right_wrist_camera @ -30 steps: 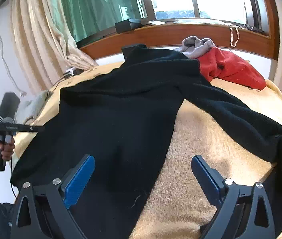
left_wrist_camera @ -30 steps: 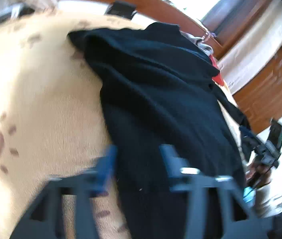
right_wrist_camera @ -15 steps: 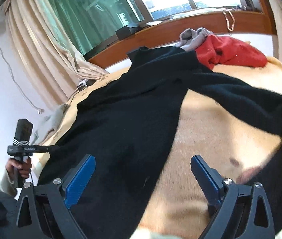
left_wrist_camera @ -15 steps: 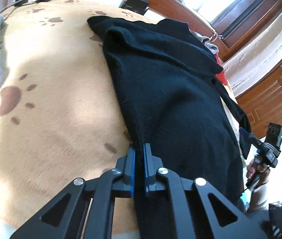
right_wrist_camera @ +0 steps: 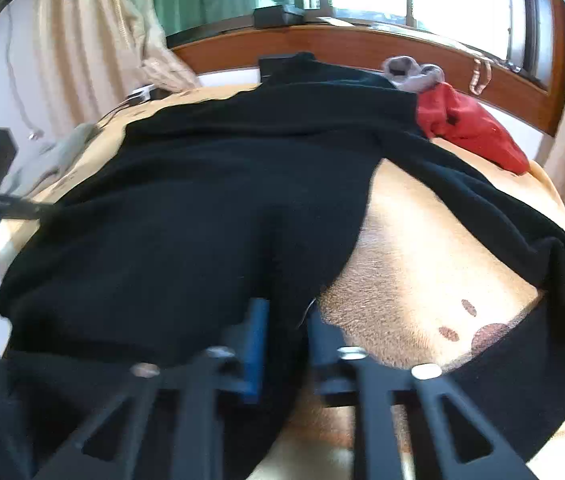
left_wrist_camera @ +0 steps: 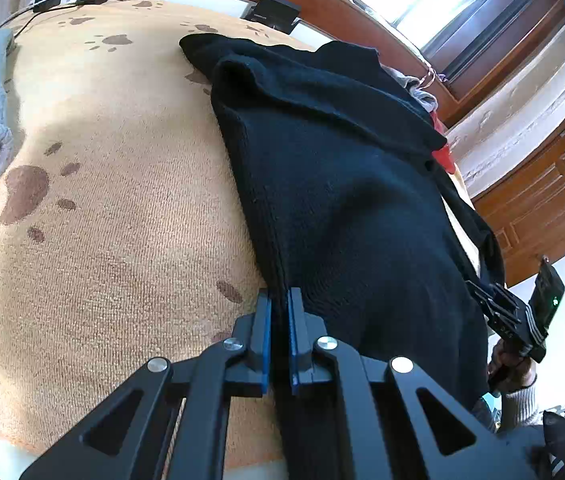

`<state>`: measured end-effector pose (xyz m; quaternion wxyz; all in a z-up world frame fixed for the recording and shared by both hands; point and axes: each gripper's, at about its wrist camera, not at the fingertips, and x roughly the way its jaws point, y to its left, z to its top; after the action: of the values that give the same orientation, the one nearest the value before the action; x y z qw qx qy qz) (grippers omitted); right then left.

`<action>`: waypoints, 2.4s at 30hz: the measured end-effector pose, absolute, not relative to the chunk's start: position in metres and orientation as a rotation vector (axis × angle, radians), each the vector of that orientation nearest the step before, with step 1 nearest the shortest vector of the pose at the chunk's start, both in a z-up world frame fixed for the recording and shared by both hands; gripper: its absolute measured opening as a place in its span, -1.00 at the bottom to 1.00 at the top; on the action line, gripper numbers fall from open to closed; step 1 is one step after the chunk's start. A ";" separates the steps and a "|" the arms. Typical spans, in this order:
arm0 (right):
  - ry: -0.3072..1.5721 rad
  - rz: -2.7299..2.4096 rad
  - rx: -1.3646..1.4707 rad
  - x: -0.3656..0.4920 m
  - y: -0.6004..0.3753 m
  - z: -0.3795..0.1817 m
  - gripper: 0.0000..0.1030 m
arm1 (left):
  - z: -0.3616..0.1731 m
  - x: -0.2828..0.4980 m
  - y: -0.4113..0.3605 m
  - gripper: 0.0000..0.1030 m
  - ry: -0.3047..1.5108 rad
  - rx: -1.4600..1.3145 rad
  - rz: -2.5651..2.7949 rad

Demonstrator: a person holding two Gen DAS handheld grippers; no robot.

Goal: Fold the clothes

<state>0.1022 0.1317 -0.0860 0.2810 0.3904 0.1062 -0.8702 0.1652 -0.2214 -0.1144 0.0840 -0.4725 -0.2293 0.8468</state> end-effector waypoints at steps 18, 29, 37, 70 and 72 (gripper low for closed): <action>0.003 -2.222 1.125 0.122 0.181 -0.079 0.20 | -0.104 0.227 -0.235 -0.84 -0.767 -1.432 2.456; 0.175 -2.258 1.006 0.158 0.155 -0.084 0.45 | -0.107 0.230 -0.201 0.53 -0.715 -1.348 2.454; 0.252 -2.199 0.980 0.170 0.147 -0.086 -0.65 | -0.114 0.246 -0.185 -0.85 -0.653 -1.443 2.493; 0.448 -2.065 0.963 0.148 0.115 -0.088 0.23 | -0.117 0.181 -0.142 0.65 -0.005 -1.377 2.615; 0.391 -2.065 0.969 0.140 0.126 -0.075 0.23 | -0.100 0.179 -0.145 0.65 -0.014 -1.327 2.638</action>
<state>0.1400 0.1262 -0.0749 0.4021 0.3833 0.1547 -0.8170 0.1790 -0.1449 -0.0995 0.0941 -0.4473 -0.0046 0.8894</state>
